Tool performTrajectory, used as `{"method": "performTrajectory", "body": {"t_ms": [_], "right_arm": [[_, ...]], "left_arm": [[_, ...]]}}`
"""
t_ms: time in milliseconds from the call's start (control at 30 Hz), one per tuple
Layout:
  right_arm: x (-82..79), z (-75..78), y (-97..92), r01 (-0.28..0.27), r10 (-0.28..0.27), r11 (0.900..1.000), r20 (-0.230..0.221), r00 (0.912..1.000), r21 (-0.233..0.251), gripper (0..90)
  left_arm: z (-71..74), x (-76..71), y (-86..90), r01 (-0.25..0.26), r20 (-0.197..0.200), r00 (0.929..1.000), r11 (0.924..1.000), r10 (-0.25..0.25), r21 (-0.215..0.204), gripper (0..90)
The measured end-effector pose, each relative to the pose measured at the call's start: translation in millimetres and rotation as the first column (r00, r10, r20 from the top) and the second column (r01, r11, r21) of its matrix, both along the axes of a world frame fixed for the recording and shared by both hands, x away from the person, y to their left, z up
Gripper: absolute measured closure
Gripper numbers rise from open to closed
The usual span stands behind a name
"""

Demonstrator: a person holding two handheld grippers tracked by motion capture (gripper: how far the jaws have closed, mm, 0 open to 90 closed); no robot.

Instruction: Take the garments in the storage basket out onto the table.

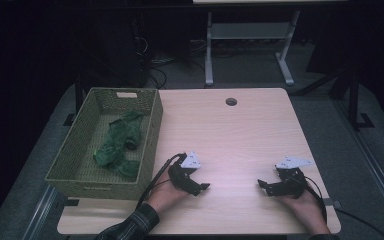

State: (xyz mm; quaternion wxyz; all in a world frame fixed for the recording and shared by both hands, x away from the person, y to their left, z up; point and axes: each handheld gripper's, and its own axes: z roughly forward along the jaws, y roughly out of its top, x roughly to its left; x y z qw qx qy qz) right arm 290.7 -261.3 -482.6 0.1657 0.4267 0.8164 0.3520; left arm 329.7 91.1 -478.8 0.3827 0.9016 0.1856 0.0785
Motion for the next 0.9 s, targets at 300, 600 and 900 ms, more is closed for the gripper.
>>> {"method": "performTrajectory", "body": {"t_ms": [300,600,900], "right_arm": [[0.0,0.1,0.0,-0.001,0.001,1.0,0.0,1.0,0.0,9.3],[0.0,0.0,0.0,-0.001,0.001,1.0,0.0,1.0,0.0,9.3],[0.0,0.0,0.0,-0.001,0.001,1.0,0.0,1.0,0.0,9.3]], "left_arm": [[0.0,-0.1,0.0,0.001,-0.001,1.0,1.0,-0.001,-0.001,12.9],[11.3,-0.4,5.5,-0.009,-0.011,0.9999,0.9999,0.009,-0.012,13.5],[22.9,0.1,14.3,-0.037,-0.012,0.9992,0.9989,0.037,-0.027,13.5]]}}
